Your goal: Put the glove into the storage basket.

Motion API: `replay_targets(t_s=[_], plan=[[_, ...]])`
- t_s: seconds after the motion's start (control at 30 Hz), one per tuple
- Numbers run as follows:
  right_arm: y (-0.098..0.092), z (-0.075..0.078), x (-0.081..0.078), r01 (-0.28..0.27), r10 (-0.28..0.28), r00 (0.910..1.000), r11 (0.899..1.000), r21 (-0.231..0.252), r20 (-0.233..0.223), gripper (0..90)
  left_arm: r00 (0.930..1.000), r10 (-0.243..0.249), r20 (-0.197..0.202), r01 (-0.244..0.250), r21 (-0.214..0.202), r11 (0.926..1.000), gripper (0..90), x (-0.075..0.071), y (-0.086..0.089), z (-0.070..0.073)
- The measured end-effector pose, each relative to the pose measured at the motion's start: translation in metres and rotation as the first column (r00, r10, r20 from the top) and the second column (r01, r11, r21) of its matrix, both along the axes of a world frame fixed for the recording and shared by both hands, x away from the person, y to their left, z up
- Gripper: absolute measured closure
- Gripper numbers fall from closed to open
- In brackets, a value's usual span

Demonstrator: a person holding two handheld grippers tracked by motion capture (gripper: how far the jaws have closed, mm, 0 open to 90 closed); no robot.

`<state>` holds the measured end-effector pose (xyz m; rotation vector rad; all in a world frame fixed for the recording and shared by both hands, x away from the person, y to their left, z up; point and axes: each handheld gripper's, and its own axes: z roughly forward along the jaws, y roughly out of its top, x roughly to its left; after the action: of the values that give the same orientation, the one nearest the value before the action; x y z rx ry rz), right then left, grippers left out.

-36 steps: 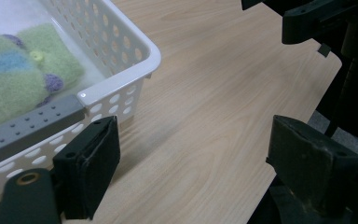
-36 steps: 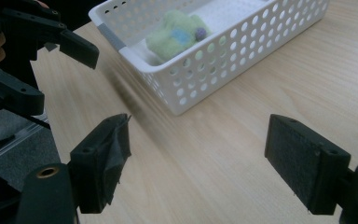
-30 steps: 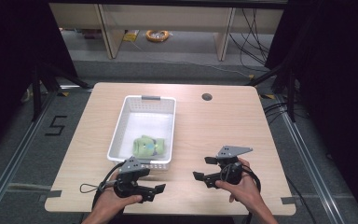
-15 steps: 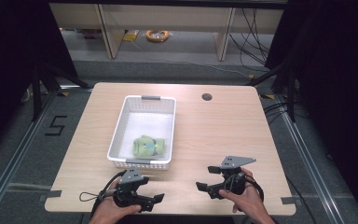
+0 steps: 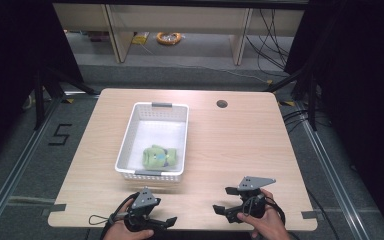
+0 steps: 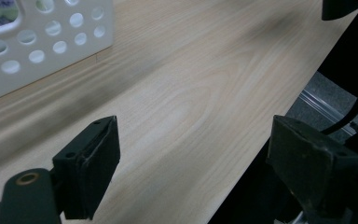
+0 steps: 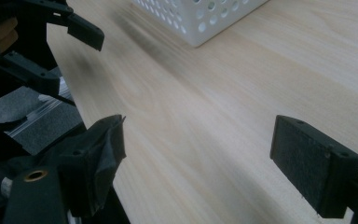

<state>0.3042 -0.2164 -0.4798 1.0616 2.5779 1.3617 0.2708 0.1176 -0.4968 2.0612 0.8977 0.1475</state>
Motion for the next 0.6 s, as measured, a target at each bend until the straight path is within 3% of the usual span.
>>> replay_targets(t_s=[0.03, 0.07, 0.1, 0.13, 0.17, 0.2, 0.23, 0.27, 0.4, 0.43, 0.47, 0.5, 0.53, 0.57, 0.6], plan=[[0.000, -0.001, -0.003, -0.003, 0.003, 0.9997, 1.000, 0.009, -0.023, 18.7, 0.9994, 0.010, -0.032, -0.010, -0.016, 0.9998, 16.3, -0.002, -0.001, 0.000], [0.000, -0.003, -0.004, -0.004, 0.005, 0.9999, 1.000, 0.009, -0.016, 18.4, 0.9998, 0.005, -0.021, -0.005, -0.006, 1.0000, 16.3, -0.002, 0.000, -0.002], [0.000, -0.004, -0.006, -0.011, 0.012, 0.9996, 1.000, 0.011, -0.026, 18.4, 0.9997, 0.022, -0.009, -0.022, -0.024, 0.9995, 16.3, -0.003, -0.002, -0.003], [-0.002, -0.005, -0.007, -0.003, 0.003, 1.0000, 1.000, -0.011, -0.003, 18.4, 0.9999, -0.002, -0.015, 0.002, -0.001, 1.0000, 16.3, -0.003, 0.000, -0.002], [-0.001, -0.006, -0.010, -0.002, 0.002, 0.9998, 1.000, -0.010, -0.020, 18.3, 1.0000, 0.000, -0.006, 0.000, -0.004, 1.0000, 16.3, -0.004, 0.000, -0.003], [-0.003, -0.007, -0.010, -0.006, 0.007, 0.9999, 0.999, -0.035, 0.015, 18.1, 0.9997, 0.011, -0.022, -0.011, -0.007, 0.9999, 16.3, -0.005, 0.000, -0.003], [-0.003, -0.008, -0.012, -0.004, 0.005, 0.9999, 0.999, -0.037, 0.013, 17.7, 0.9996, 0.007, -0.027, -0.007, 0.005, 1.0000, 16.2, -0.005, 0.001, -0.003], [-0.003, -0.009, -0.013, -0.007, 0.008, 0.9998, 0.999, -0.040, 0.016, 17.5, 0.9998, 0.021, -0.002, -0.021, -0.011, 0.9997, 16.3, -0.006, -0.001, -0.005], [-0.004, -0.011, -0.021, -0.008, 0.007, 0.9997, 0.999, -0.033, -0.022, 17.5, 0.9999, 0.002, -0.011, -0.002, 0.003, 1.0000, 16.3, -0.009, -0.003, -0.008], [-0.006, -0.012, -0.022, -0.007, 0.007, 0.9999, 0.999, -0.043, 0.007, 17.4, 0.9999, 0.001, -0.010, 0.000, 0.007, 1.0000, 16.3, -0.010, -0.004, -0.008], [-0.006, -0.012, -0.024, -0.007, 0.006, 0.9996, 0.999, -0.041, -0.028, 17.4, 0.9995, 0.008, -0.029, -0.008, -0.003, 1.0000, 16.3, -0.011, -0.006, -0.009], [-0.006, -0.014, -0.025, -0.015, 0.015, 0.9999, 0.999, -0.046, -0.006, 17.4, 0.9998, -0.014, -0.016, 0.014, 0.021, 0.9997, 16.3, -0.011, -0.004, -0.008], [-0.007, -0.015, -0.025, -0.020, 0.019, 0.9997, 0.999, -0.045, -0.015, 17.4, 0.9998, -0.003, -0.021, 0.004, 0.029, 0.9996, 16.3, -0.011, -0.005, -0.009], [-0.008, -0.016, -0.026, -0.020, 0.020, 0.9998, 0.998, -0.056, 0.000, 17.4, 0.9998, -0.005, -0.022, 0.005, 0.030, 0.9995, 16.3, -0.011, -0.006, -0.010], [-0.008, -0.015, -0.028, -0.003, 0.001, 0.9997, 0.998, -0.063, -0.026, 17.4, 0.9997, -0.004, -0.022, 0.005, 0.013, 0.9999, 16.3, -0.012, -0.007, -0.010]])
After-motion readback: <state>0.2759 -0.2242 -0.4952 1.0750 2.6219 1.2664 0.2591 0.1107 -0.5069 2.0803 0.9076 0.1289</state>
